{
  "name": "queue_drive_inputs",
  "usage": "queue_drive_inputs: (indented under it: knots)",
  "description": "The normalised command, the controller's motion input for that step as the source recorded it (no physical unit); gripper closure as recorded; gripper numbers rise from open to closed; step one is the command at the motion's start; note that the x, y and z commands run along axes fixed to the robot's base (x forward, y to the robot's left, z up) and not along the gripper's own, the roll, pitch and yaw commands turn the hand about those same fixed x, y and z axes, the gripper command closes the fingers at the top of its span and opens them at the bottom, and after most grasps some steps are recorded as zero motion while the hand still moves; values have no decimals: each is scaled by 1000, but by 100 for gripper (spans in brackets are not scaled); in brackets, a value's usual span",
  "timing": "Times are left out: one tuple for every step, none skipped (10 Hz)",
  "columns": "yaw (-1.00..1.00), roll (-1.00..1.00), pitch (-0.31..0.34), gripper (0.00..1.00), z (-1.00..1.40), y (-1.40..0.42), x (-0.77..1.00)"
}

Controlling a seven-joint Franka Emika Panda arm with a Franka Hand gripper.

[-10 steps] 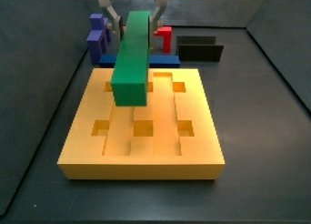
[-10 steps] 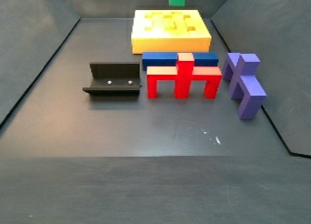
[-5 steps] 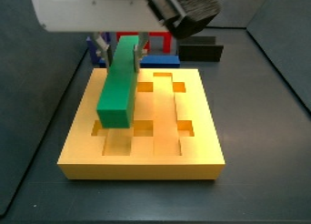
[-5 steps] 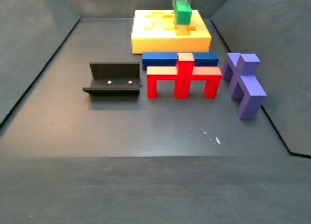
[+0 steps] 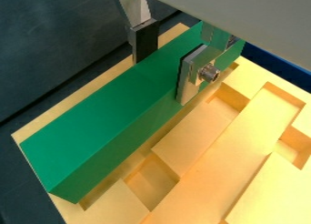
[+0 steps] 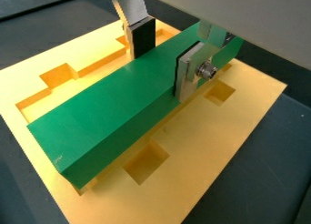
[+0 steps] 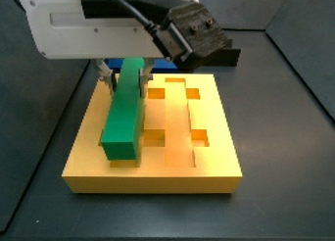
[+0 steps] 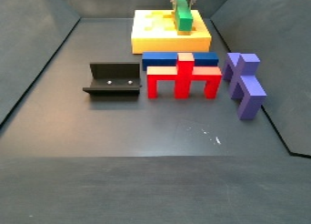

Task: Pick up the green object. Move up. Move to above the board. Insert the green object.
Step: Insert the green object.

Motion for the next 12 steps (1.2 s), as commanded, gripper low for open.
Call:
queue_drive_inputs:
  knots:
    - [-6,290,86,100,-309,0,154]
    - [-26,251,63,100,-311,0,43]
    - [0,149,19,100,-209,0,6]
    - [54,101,0,100,-214,0,69]
    - [49,87,13,100,-117,-46,120]
    - [34,64,27,100,-80,-69,237]
    - [11,33,6,100,-97,-86,231]
    - [0,0,0,100,-180,-63,186]
    - [0,-7,-67,100,-300,0,0]
    - [40,-59,-84,100,-214,0,-60]
    - [151,-39,-44,100,-109,-231,9]
    - [154,-30,-27,100,-114,-243,100]
